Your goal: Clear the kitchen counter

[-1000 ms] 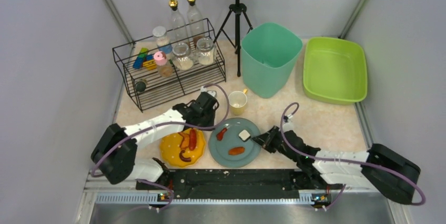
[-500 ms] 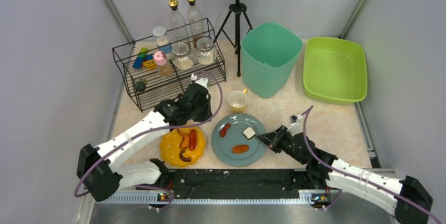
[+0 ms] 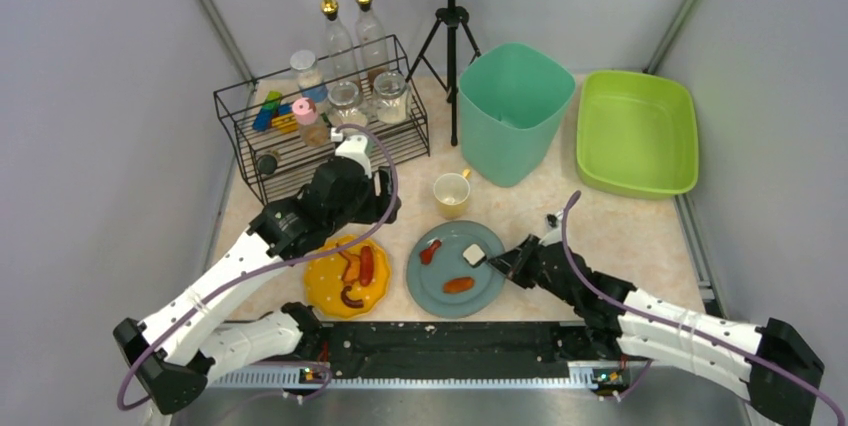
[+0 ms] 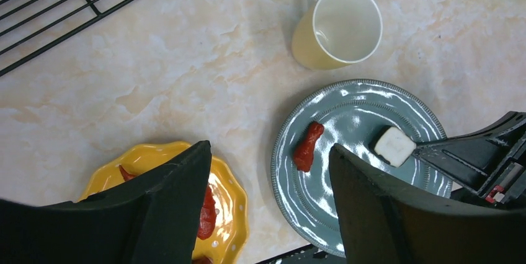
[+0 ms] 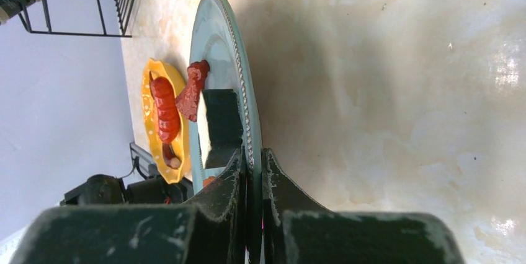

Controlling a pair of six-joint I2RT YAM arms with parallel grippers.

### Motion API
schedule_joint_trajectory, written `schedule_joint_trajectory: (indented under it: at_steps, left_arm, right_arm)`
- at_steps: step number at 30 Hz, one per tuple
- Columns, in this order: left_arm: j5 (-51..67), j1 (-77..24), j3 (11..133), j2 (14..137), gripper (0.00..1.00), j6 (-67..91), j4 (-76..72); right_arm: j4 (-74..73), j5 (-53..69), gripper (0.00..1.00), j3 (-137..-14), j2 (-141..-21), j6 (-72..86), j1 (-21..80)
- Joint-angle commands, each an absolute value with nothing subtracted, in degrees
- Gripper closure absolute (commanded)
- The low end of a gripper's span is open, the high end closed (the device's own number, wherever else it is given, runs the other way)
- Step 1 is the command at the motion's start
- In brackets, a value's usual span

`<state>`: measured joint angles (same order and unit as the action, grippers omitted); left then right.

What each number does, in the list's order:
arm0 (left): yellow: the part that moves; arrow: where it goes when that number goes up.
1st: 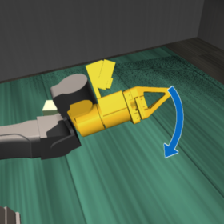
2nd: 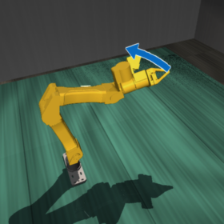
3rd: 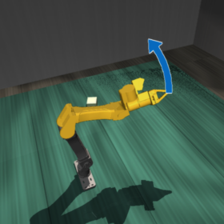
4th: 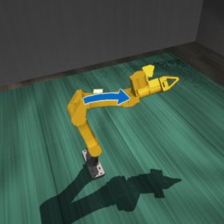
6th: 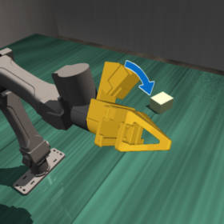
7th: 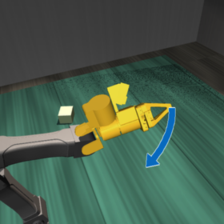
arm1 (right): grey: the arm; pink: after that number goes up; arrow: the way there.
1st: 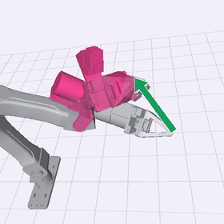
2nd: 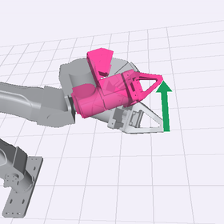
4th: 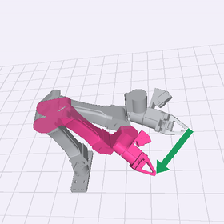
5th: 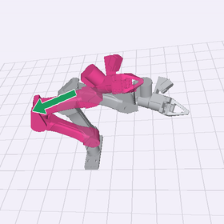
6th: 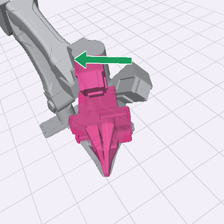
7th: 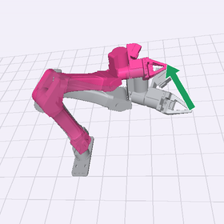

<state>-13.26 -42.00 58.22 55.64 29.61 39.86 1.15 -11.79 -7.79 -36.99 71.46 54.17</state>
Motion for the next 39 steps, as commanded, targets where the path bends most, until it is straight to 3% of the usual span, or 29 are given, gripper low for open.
schedule_joint_trajectory:
  at_steps: [1,11,21,25,39]
  left_arm:
    - [-15.3,-42.0,58.5,53.5,0.25,28.6,40.3]
    - [-14.6,-42.0,56.7,52.9,0.24,29.0,39.4]
    - [-14.9,-42.0,57.1,51.6,0.05,29.3,39.7]
    - [-14.9,-42.0,57.2,51.2,0.04,29.4,40.0]
    - [-14.0,-42.0,60.0,47.8,0.01,29.5,42.2]
  right_arm:
    - [14.8,-12.0,1.00,-13.6,-36.4,73.9,53.6]
    - [18.3,-11.4,1.00,-15.3,-36.7,73.3,53.3]
    - [15.2,-11.4,1.00,-27.0,-40.5,70.1,53.2]
    - [15.2,-11.8,1.00,-30.5,-42.7,70.1,52.1]
    - [14.0,-4.1,1.00,-43.3,-49.0,70.5,35.8]
